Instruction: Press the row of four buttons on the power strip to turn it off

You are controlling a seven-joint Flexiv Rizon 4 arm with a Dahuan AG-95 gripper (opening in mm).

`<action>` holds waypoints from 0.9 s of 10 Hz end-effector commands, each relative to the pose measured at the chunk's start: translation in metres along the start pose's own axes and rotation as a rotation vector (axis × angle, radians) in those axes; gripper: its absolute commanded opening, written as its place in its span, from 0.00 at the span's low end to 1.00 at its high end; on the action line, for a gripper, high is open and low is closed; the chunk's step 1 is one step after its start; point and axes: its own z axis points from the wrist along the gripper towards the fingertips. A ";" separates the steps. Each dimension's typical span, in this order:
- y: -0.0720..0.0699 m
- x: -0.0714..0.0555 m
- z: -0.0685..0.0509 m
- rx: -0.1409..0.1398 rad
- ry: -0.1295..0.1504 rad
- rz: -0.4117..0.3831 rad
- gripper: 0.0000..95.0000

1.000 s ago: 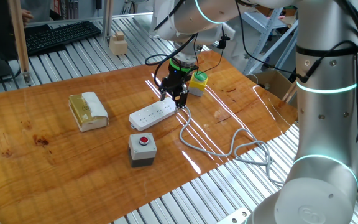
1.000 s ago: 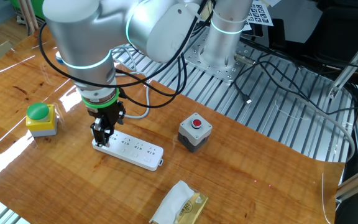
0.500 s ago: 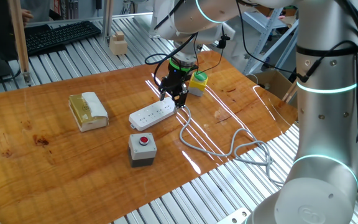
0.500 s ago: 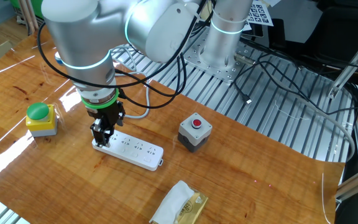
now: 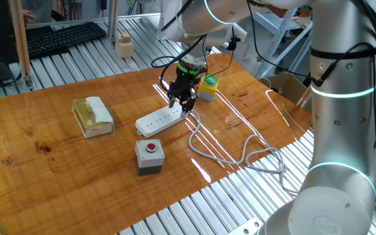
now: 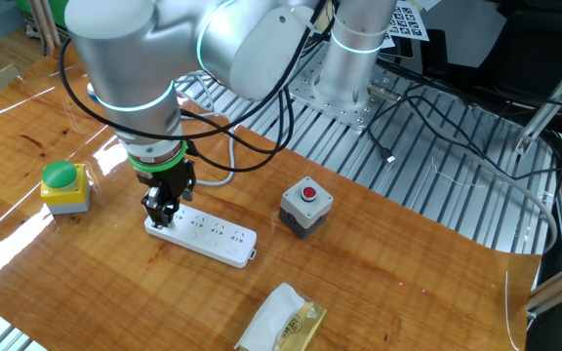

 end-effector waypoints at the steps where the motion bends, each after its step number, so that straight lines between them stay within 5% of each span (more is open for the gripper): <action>1: 0.000 0.000 0.000 0.000 -0.001 0.002 0.60; 2: 0.000 0.000 0.000 0.002 -0.004 0.005 0.80; 9: -0.006 0.002 -0.002 0.027 -0.012 -0.001 0.80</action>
